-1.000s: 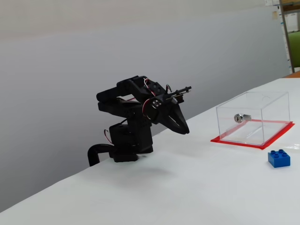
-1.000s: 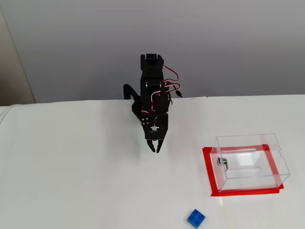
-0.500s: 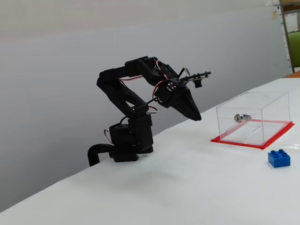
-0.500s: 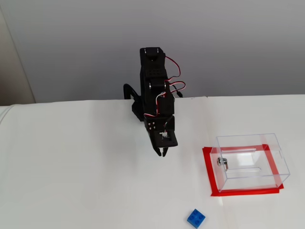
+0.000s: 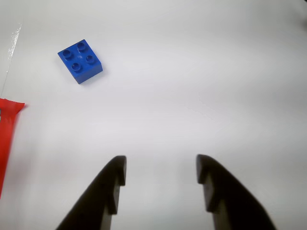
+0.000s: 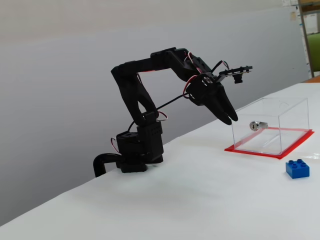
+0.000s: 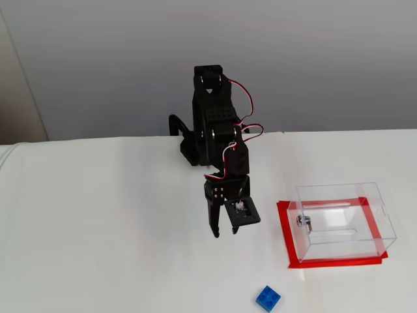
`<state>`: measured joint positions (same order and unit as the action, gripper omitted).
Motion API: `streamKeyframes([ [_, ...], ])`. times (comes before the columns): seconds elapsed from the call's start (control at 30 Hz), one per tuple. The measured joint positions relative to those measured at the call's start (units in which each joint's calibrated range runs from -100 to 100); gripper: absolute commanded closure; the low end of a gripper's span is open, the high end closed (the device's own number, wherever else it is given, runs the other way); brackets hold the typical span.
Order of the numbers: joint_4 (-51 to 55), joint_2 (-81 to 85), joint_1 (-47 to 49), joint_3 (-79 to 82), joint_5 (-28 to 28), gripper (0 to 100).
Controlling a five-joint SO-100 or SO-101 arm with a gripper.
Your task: Pick the blue lego brick and place it into the transparent box
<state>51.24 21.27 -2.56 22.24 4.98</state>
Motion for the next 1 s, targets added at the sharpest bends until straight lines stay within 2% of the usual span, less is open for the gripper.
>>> streamKeyframes([
  [1.0, 0.17, -37.04, 10.68, -31.24, 0.00, 75],
])
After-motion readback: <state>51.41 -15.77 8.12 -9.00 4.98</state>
